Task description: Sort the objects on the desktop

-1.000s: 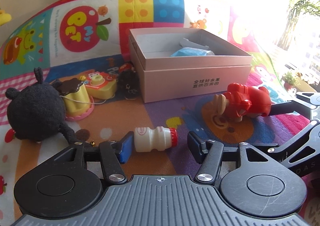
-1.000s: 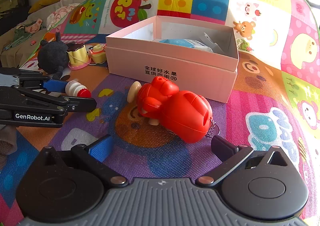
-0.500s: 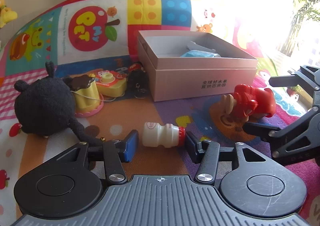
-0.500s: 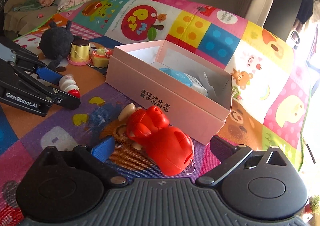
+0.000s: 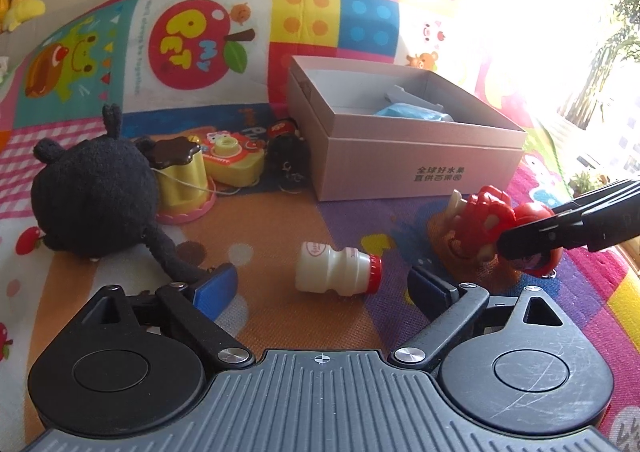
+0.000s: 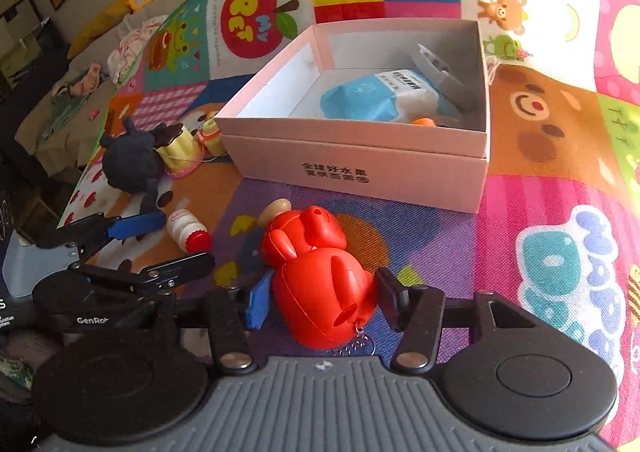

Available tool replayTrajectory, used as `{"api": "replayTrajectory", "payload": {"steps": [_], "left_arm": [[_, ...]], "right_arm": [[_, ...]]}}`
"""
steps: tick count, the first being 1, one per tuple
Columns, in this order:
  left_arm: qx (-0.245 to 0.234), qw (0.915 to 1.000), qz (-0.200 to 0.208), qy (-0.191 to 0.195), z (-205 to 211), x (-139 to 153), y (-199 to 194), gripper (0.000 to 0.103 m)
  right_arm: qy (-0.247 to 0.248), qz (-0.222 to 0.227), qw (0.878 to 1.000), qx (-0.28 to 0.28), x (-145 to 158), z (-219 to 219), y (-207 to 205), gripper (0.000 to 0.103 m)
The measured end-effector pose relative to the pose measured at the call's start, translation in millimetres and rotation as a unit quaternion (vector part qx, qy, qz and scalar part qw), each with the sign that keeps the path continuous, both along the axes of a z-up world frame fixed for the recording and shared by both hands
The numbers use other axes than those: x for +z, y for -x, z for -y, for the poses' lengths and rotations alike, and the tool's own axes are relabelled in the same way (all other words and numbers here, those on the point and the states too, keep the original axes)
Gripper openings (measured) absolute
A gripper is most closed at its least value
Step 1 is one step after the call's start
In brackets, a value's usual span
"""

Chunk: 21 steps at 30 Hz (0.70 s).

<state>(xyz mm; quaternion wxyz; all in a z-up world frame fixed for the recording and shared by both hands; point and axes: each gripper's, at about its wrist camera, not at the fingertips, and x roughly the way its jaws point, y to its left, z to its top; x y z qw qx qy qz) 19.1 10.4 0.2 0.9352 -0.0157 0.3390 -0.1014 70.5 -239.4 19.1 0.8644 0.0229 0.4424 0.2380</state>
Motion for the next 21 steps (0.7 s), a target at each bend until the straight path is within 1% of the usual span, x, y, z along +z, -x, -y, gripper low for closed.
{"api": "replayTrajectory", "payload": {"steps": [1,2,4,6,8,9,12,13,15,16,17,18,21], "left_arm": [[0.0,1.0,0.0,0.0,0.3,-0.1,0.1,0.097],[-0.001,1.0,-0.001,-0.001,0.4,-0.4,0.2,0.097],[-0.002,1.0,-0.002,-0.002,1.1,-0.6,-0.1,0.099],[-0.003,1.0,-0.003,-0.001,1.4,-0.8,-0.5,0.1],[-0.004,1.0,-0.003,-0.002,1.5,-1.0,-0.6,0.1],[-0.003,1.0,-0.004,-0.003,2.0,-1.0,-0.8,0.1],[-0.003,1.0,-0.004,-0.006,3.3,-1.0,-1.0,0.1],[-0.004,0.9999,-0.005,-0.008,3.8,-1.0,-1.2,0.1],[-0.004,0.9999,-0.005,-0.012,5.2,-1.2,-1.3,0.1],[-0.004,0.9999,-0.006,-0.014,5.9,-1.3,-1.6,0.101],[-0.003,0.9999,-0.006,-0.015,6.3,-1.3,-1.6,0.101],[-0.003,0.9998,-0.006,-0.016,6.4,-1.4,-1.5,0.101],[-0.003,0.9998,-0.006,-0.016,5.7,-1.8,-1.1,0.101]], "right_arm": [[-0.004,0.007,1.0,-0.011,1.1,4.9,-0.3,0.057],[-0.003,0.014,1.0,-0.024,2.5,9.0,-1.0,0.06],[0.012,0.038,0.998,-0.049,6.1,16.3,-2.4,0.062],[0.053,0.086,0.992,-0.074,8.8,18.9,3.1,0.072],[0.098,0.134,0.983,-0.075,10.6,16.4,11.8,0.073],[0.106,0.147,0.981,-0.067,11.5,16.4,16.4,0.073],[0.109,0.166,0.98,-0.021,13.8,12.7,28.9,0.076],[0.121,0.178,0.977,-0.003,13.2,8.1,33.3,0.076],[0.165,0.214,0.962,0.035,8.4,-6.4,43.3,0.076],[0.181,0.224,0.956,0.055,4.8,-13.2,44.7,0.076],[0.184,0.224,0.955,0.069,2.1,-16.0,43.2,0.076],[0.179,0.215,0.957,0.075,0.5,-15.8,38.2,0.076],[0.145,0.179,0.971,0.058,-0.8,-4.4,16.2,0.079]]}}
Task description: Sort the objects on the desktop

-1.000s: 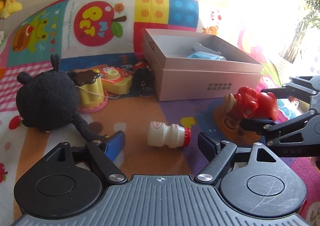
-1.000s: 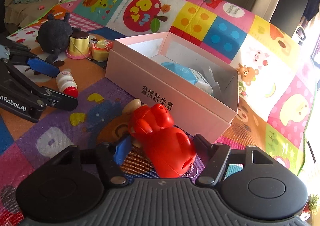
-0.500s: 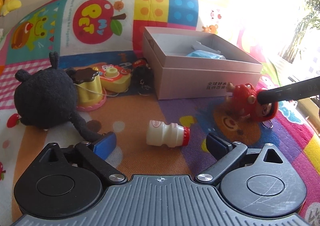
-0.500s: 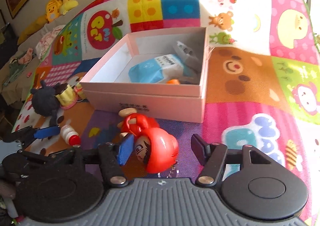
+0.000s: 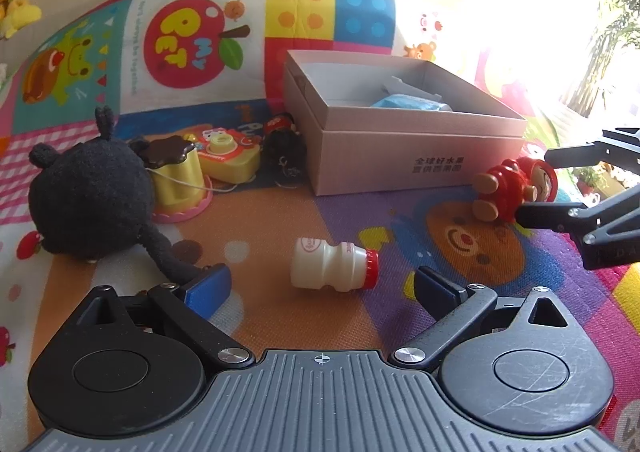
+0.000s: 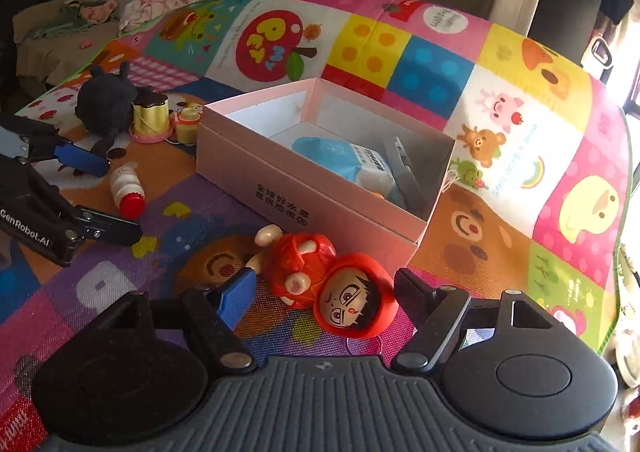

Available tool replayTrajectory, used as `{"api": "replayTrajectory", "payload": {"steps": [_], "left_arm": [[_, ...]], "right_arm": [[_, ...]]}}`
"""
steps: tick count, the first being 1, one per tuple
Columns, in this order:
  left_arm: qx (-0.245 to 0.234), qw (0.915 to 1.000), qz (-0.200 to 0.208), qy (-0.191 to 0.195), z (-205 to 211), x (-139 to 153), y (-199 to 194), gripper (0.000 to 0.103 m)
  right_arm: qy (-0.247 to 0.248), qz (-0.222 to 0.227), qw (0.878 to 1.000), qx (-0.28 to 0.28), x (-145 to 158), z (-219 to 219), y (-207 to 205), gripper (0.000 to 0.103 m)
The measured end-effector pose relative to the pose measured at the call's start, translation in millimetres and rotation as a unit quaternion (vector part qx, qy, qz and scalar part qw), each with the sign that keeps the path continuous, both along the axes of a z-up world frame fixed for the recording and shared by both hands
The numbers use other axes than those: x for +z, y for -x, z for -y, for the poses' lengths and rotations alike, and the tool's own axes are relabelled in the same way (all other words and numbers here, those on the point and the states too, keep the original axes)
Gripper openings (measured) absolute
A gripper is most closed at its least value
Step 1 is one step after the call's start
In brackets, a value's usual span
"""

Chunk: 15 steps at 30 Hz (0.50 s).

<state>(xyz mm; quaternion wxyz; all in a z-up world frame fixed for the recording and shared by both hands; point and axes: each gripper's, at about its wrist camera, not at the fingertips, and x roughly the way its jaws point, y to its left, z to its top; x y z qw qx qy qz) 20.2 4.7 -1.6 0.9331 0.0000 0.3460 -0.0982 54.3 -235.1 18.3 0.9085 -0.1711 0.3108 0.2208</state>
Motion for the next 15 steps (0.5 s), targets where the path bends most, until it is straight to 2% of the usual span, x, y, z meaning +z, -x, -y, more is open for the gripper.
{"api": "replayTrajectory", "payload": {"steps": [4,7,10,15], "left_arm": [[-0.001,1.0,0.0,0.0,0.1,-0.2,0.0,0.102],[-0.001,1.0,-0.001,0.001,0.3,-0.4,0.0,0.102],[-0.001,1.0,-0.001,0.0,0.6,-0.5,0.0,0.102],[0.0,1.0,-0.001,-0.001,1.0,-0.7,0.1,0.102]], "right_arm": [[-0.11,-0.078,0.991,-0.026,1.9,31.6,-21.9,0.079],[-0.162,-0.1,0.98,-0.054,2.8,51.4,-29.5,0.079],[-0.217,-0.142,0.962,-0.088,-1.8,70.9,-45.3,0.073],[-0.287,-0.18,0.93,-0.144,-12.3,98.4,-59.7,0.071]]}}
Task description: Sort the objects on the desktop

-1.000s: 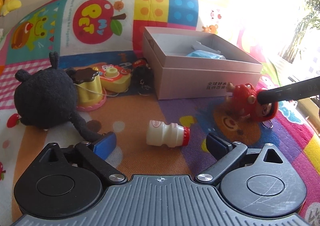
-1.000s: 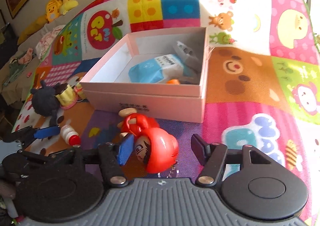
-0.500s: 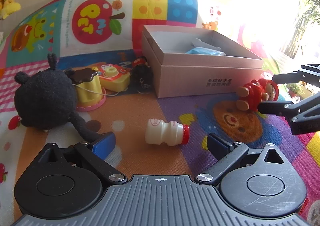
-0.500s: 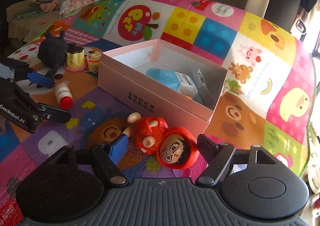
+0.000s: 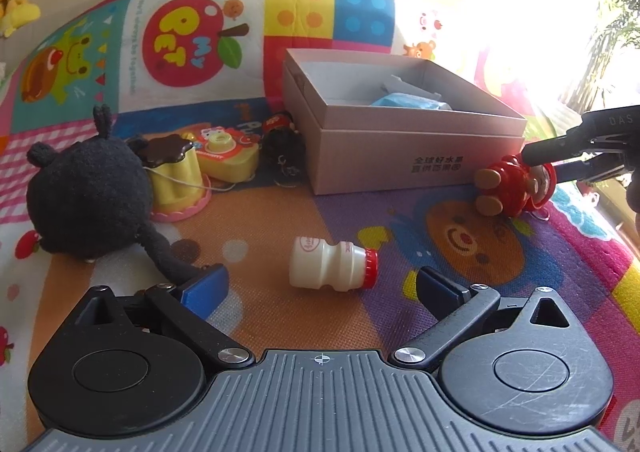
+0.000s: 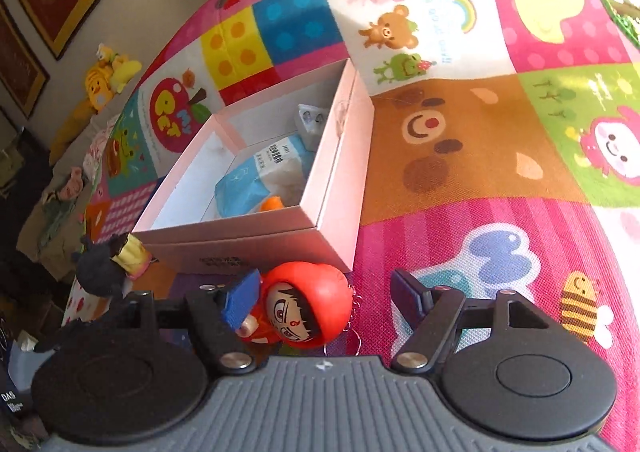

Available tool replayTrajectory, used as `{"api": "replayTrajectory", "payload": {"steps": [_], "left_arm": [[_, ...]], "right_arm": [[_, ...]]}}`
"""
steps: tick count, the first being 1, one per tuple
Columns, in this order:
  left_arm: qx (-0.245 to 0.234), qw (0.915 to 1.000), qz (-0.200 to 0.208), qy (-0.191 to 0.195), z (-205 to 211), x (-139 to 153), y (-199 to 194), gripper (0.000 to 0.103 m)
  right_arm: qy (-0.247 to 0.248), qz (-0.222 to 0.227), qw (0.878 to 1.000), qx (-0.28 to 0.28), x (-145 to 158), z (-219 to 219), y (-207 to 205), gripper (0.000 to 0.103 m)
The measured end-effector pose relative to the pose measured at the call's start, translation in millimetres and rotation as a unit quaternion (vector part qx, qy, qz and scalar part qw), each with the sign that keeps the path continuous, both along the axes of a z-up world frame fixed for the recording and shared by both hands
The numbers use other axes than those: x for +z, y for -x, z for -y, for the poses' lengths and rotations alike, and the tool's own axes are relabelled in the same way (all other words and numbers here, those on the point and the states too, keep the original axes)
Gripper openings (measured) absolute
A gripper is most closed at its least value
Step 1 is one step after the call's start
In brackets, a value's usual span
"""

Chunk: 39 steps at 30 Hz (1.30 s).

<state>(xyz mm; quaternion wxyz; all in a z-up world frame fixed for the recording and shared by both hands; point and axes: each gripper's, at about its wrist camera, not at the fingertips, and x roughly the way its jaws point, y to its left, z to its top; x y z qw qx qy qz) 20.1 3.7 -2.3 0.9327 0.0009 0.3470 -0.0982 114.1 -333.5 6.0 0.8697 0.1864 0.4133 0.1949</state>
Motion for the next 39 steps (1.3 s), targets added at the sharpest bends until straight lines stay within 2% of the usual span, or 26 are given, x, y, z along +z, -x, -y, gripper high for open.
{"api": "replayTrajectory", "payload": {"steps": [6,8,10,12,18,21,23,28,31,33,34,36,39], "left_arm": [[0.0,1.0,-0.001,-0.001,1.1,0.5,0.4,0.103],[-0.001,1.0,-0.002,-0.002,0.8,0.5,-0.3,0.103],[-0.002,1.0,-0.002,-0.004,1.5,0.5,-0.7,0.103],[-0.002,1.0,-0.003,-0.006,2.2,0.9,-1.0,0.103],[-0.002,1.0,-0.003,-0.008,2.9,0.5,-1.0,0.103],[-0.002,1.0,-0.004,-0.009,2.9,0.2,-1.3,0.103],[-0.002,1.0,-0.004,-0.009,2.9,0.1,-1.2,0.103],[-0.004,0.9999,-0.005,-0.014,4.4,-0.6,-1.7,0.103],[-0.003,0.9999,-0.005,-0.014,4.7,-0.7,-1.6,0.103],[-0.003,0.9999,-0.005,-0.015,4.7,-0.4,-1.6,0.103],[-0.003,0.9999,-0.005,-0.015,4.5,-0.4,-1.4,0.103],[-0.003,0.9999,-0.004,-0.011,3.2,-0.2,-1.4,0.103],[-0.003,1.0,-0.004,-0.006,1.7,0.0,-1.6,0.103]], "right_arm": [[-0.011,0.011,0.998,-0.065,5.8,28.2,6.6,0.071],[0.032,0.028,0.994,-0.096,9.7,31.3,6.1,0.071],[0.107,0.053,0.987,-0.112,11.0,25.7,5.6,0.07],[0.148,0.065,0.982,-0.099,7.4,19.3,4.6,0.067],[0.179,0.091,0.978,-0.053,7.0,6.7,20.2,0.066],[0.143,0.107,0.982,-0.057,21.0,16.1,32.0,0.067],[0.116,0.129,0.984,-0.036,32.6,17.1,44.0,0.069],[0.149,0.158,0.975,0.051,31.5,-20.5,52.6,0.071],[0.13,0.135,0.98,0.068,20.6,-32.7,36.0,0.068],[0.118,0.112,0.985,0.06,13.3,-35.0,21.6,0.062],[0.096,0.098,0.989,0.061,10.7,-32.0,16.3,0.061],[0.053,0.059,0.995,0.059,8.8,-25.8,9.2,0.052],[-0.003,-0.013,0.999,0.049,1.8,-19.4,6.6,0.05]]}}
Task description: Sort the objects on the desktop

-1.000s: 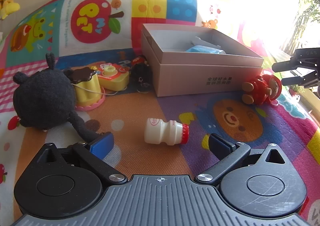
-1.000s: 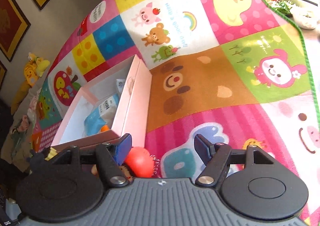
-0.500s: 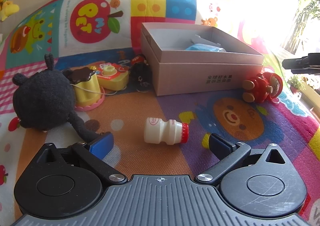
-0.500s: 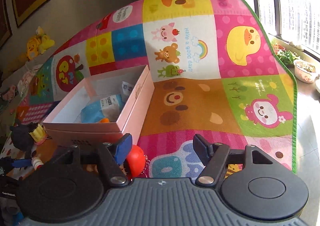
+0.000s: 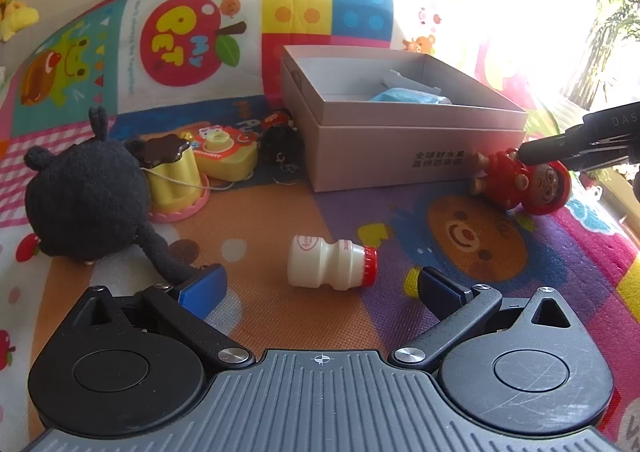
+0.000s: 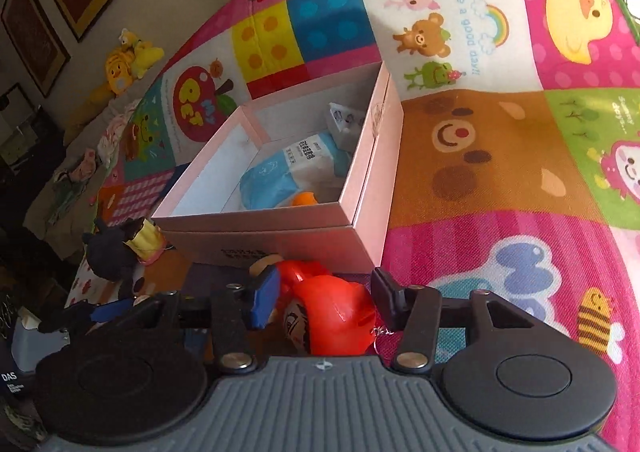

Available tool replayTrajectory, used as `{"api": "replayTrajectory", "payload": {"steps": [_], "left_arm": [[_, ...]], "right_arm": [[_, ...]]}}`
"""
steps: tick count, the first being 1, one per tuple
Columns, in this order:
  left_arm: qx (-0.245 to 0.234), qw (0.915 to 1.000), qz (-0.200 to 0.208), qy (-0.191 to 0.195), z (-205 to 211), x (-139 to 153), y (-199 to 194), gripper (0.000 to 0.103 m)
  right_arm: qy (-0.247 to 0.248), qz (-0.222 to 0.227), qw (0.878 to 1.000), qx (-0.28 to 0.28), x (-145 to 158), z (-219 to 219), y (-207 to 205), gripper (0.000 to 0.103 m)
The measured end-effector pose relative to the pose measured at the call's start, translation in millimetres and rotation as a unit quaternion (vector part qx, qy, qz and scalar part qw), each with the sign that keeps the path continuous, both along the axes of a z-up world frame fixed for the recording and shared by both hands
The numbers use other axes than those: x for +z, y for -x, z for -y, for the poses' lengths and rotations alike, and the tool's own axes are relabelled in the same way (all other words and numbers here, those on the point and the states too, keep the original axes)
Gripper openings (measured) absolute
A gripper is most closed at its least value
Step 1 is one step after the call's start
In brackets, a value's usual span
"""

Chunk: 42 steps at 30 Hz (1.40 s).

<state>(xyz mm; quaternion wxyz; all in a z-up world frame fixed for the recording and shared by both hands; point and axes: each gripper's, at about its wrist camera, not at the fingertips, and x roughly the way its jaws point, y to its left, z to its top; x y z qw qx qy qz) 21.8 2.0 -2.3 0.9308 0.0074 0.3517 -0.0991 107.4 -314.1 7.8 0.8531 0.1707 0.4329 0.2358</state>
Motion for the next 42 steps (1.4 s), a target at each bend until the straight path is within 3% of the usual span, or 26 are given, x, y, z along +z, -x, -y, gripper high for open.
{"api": "replayTrajectory", "payload": {"steps": [5,9,13,16,18,23,31,36,39,42], "left_arm": [[0.001,1.0,0.0,0.003,-0.4,0.6,-0.1,0.103],[0.001,1.0,0.001,0.003,-0.5,0.8,0.1,0.103],[0.002,1.0,0.001,0.006,-1.9,1.3,0.4,0.103],[0.002,1.0,0.001,0.007,-2.6,1.5,0.4,0.103],[0.002,1.0,0.001,0.007,-2.6,1.3,0.5,0.103],[0.002,1.0,0.001,0.006,-2.6,1.2,0.7,0.103],[0.002,1.0,0.001,0.006,-2.0,1.5,0.6,0.103],[0.003,1.0,0.001,0.007,-2.0,1.5,0.7,0.103],[0.007,0.9999,0.002,0.009,-4.0,1.5,0.8,0.103],[0.007,0.9999,0.002,0.008,-4.0,1.3,0.7,0.103]], "right_arm": [[-0.104,-0.127,0.986,0.015,-23.0,-2.3,7.0,0.048],[-0.13,-0.15,0.98,0.031,-24.7,-14.3,14.9,0.048],[-0.062,-0.075,0.995,0.018,-5.3,-20.1,28.4,0.049],[0.007,-0.012,1.0,0.002,10.2,-18.2,38.2,0.06],[0.043,0.015,0.999,-0.014,15.6,-12.9,42.8,0.071],[0.162,0.086,0.982,-0.048,19.0,-12.4,47.3,0.076],[0.106,0.111,0.988,0.008,29.3,-20.5,64.5,0.076],[0.142,0.14,0.978,0.06,30.0,-49.7,72.4,0.076],[0.186,0.16,0.969,0.042,24.6,-53.9,70.3,0.078],[0.188,0.149,0.971,0.006,23.0,-38.2,58.2,0.081]]}}
